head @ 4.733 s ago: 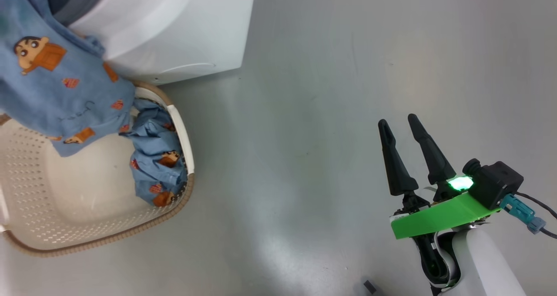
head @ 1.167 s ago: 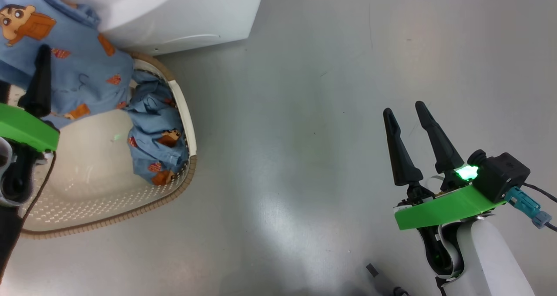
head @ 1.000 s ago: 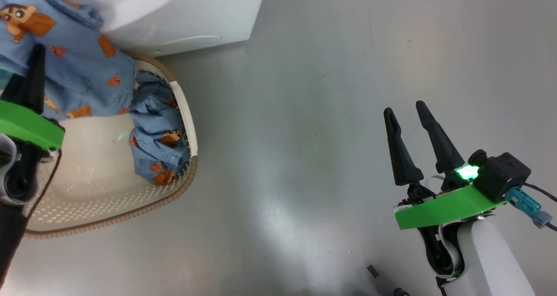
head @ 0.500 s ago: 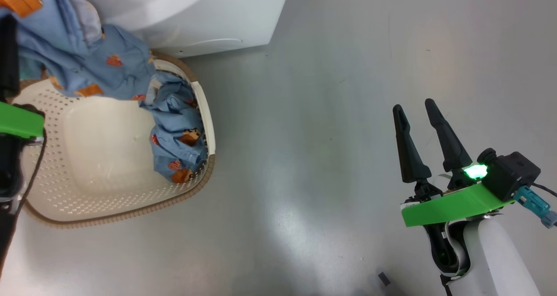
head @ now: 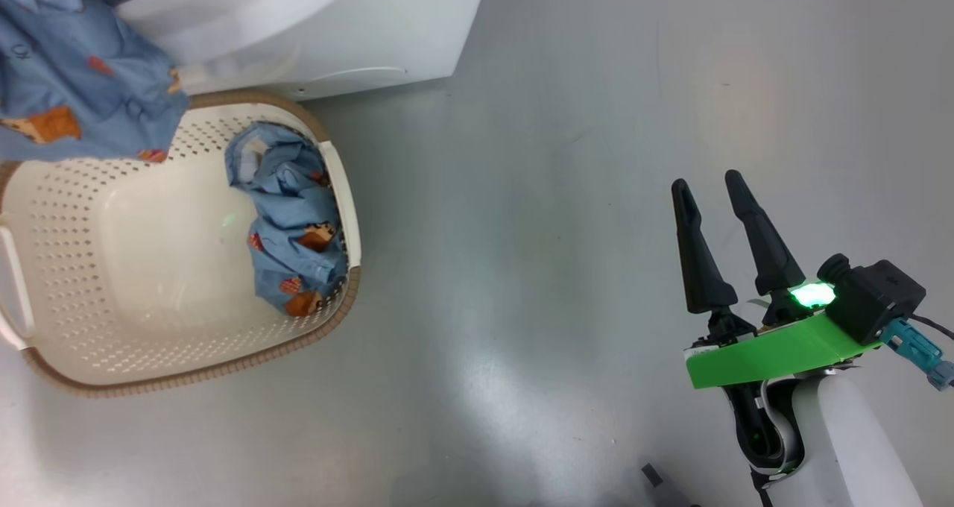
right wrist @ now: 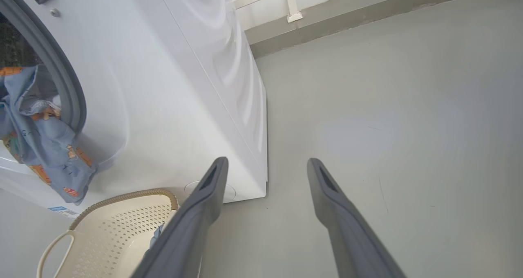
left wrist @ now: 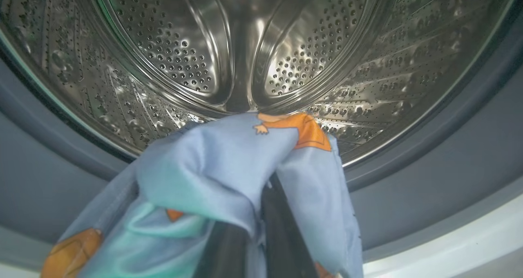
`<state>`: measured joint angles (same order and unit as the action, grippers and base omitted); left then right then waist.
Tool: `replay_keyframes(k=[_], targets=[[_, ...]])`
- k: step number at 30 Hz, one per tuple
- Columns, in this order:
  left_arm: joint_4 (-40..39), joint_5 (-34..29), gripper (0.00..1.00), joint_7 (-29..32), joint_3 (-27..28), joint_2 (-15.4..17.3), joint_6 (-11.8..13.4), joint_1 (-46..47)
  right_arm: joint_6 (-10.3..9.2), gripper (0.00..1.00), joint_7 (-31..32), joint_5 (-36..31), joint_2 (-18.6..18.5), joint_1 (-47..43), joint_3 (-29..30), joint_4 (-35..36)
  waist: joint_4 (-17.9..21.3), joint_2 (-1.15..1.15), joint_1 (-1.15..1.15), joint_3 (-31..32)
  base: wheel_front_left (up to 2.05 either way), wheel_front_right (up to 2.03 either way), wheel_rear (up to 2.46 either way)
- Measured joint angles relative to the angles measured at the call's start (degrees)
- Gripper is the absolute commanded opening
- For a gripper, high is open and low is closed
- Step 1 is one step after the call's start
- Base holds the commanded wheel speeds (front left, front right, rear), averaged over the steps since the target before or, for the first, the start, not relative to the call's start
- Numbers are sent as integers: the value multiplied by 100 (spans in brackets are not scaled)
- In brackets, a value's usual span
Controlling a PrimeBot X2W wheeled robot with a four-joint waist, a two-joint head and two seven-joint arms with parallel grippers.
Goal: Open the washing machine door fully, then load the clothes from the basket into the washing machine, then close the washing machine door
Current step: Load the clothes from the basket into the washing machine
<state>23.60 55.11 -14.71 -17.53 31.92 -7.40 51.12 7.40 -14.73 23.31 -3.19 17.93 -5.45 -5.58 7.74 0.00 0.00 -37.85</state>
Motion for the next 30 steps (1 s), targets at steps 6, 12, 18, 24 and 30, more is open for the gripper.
replay_keyframes(k=[6,12,18,24,30], targets=[[1135,-7,0,1,-720,86,0,808,0,100,0,62,1,-1,-85,4,108,0,0,-22,0,0,0],[1608,-399,0,1,-826,153,0,2021,0,100,0,99,2,1,-116,33,213,0,0,-122,0,0,0],[1081,-1550,0,0,137,130,0,2516,0,100,0,156,2,64,-148,48,320,0,0,-233,0,0,0],[711,-2284,0,-1,918,-202,0,2288,0,100,0,212,3,122,-227,82,436,0,0,-313,0,0,0],[431,-2568,0,-1,1190,-283,0,2228,0,100,0,216,4,122,-294,85,488,0,0,-352,0,0,0]])
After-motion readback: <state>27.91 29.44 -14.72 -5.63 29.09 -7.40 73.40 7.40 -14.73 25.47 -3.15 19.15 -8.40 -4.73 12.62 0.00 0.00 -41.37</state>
